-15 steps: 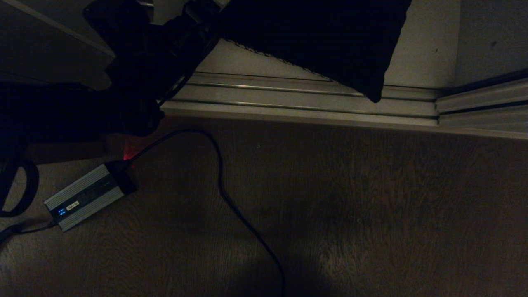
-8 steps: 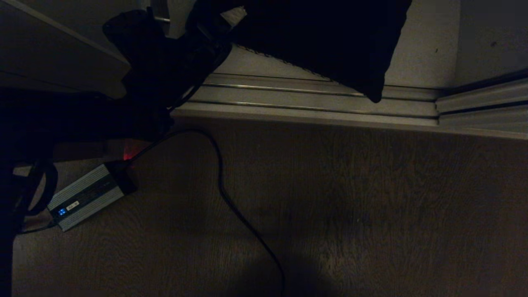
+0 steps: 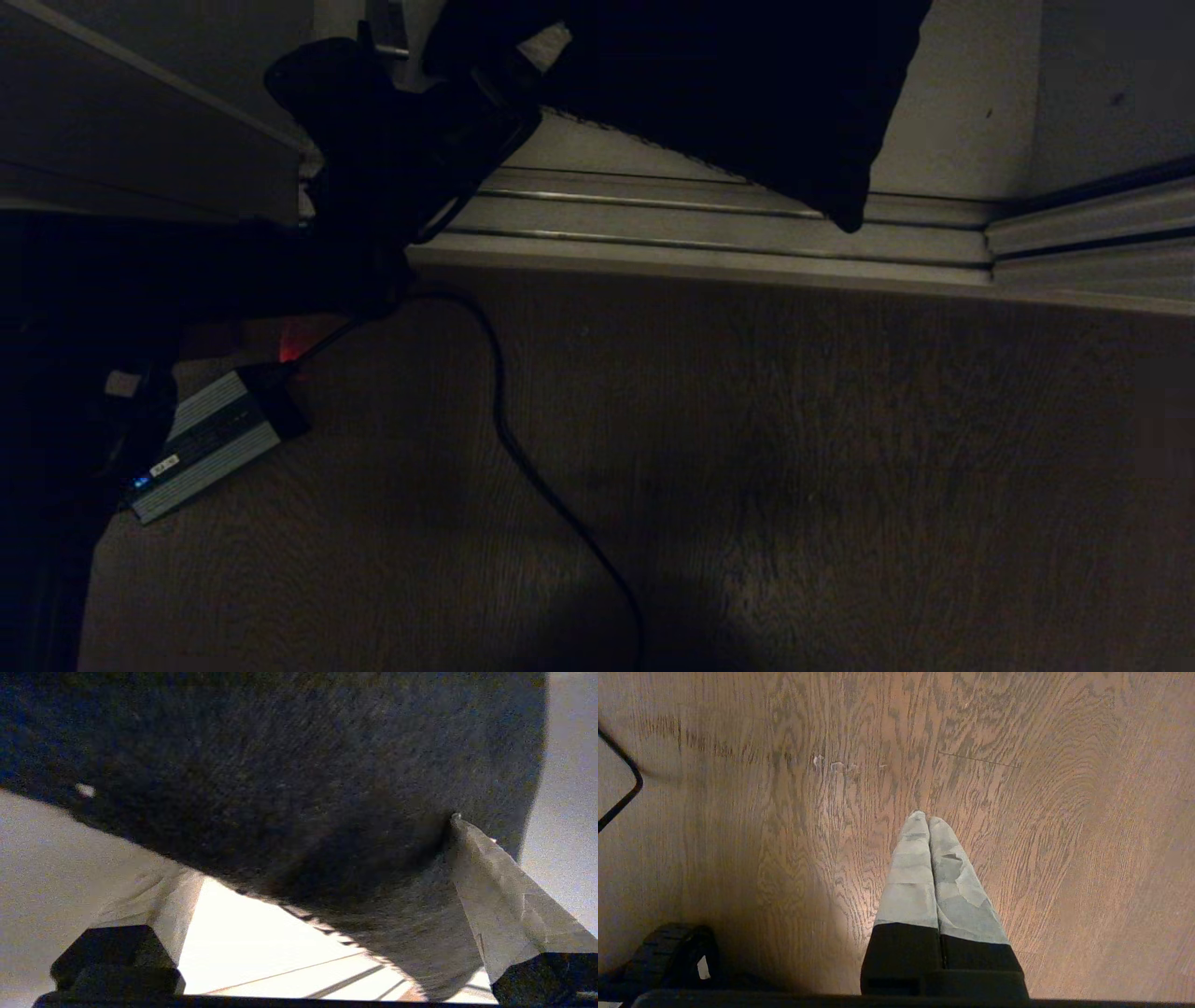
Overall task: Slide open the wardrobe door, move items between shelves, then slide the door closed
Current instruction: Place the pillow on the higher shelf
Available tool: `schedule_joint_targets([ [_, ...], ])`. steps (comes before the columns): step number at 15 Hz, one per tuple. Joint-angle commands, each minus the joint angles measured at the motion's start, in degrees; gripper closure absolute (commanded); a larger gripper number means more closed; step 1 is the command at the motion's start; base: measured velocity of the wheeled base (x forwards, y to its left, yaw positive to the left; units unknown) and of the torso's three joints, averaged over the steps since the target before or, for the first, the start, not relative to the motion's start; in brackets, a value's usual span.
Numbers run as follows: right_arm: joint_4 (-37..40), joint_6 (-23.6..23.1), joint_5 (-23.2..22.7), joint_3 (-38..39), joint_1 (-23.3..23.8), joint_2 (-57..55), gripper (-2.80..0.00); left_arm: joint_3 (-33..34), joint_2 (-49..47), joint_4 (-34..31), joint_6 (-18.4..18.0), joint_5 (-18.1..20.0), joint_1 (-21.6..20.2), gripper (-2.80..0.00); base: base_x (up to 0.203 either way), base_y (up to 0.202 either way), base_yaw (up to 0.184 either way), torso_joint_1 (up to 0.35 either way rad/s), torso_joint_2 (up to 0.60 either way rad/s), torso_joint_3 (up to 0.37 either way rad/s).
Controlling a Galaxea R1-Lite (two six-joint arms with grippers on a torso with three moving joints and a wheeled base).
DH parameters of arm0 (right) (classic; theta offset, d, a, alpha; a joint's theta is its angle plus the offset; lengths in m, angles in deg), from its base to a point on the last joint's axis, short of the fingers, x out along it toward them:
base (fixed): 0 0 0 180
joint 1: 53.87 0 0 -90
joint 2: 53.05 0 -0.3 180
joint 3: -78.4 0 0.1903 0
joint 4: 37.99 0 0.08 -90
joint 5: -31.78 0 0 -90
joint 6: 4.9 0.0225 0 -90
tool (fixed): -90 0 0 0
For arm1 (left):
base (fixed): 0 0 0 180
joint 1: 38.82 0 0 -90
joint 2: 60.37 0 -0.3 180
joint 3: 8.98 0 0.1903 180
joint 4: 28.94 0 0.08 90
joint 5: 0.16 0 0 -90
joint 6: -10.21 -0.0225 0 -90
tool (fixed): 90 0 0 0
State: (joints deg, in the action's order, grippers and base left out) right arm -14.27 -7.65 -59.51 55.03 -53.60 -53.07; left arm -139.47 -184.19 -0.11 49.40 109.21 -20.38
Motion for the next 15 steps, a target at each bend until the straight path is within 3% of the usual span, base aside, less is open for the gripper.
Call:
schedule_joint_targets([
  [1, 0.0, -0.1, 0.0, 0.2, 0.0, 0.0, 0.0, -1.8, -2.9, -0.1, -1.6, 0.0, 0.2, -2.8, 0.0, 0.0, 0.0, 0.0, 0.0, 0.0],
  [7, 0.0, -0.1, 0.0, 0.2, 0.0, 0.1, 0.0, -3.5, -4.2, 0.5, -4.8, -0.3, 0.2, -2.8, 0.0, 0.0, 0.0, 0.0, 0.0, 0.0],
  [8, 0.0, -0.1, 0.0, 0.2, 0.0, 0.0, 0.0, -3.6, -4.4, 0.5, -5.2, -0.4, 0.2, 0.0, 0.0, 0.0, 0.0, 0.0, 0.0, 0.0],
  [15, 0.0, -0.1, 0.0, 0.2, 0.0, 0.0, 0.0, -4.0, -4.3, 0.5, -5.4, 0.0, 0.1, 0.0, 0.0, 0.0, 0.0, 0.0, 0.0, 0.0],
])
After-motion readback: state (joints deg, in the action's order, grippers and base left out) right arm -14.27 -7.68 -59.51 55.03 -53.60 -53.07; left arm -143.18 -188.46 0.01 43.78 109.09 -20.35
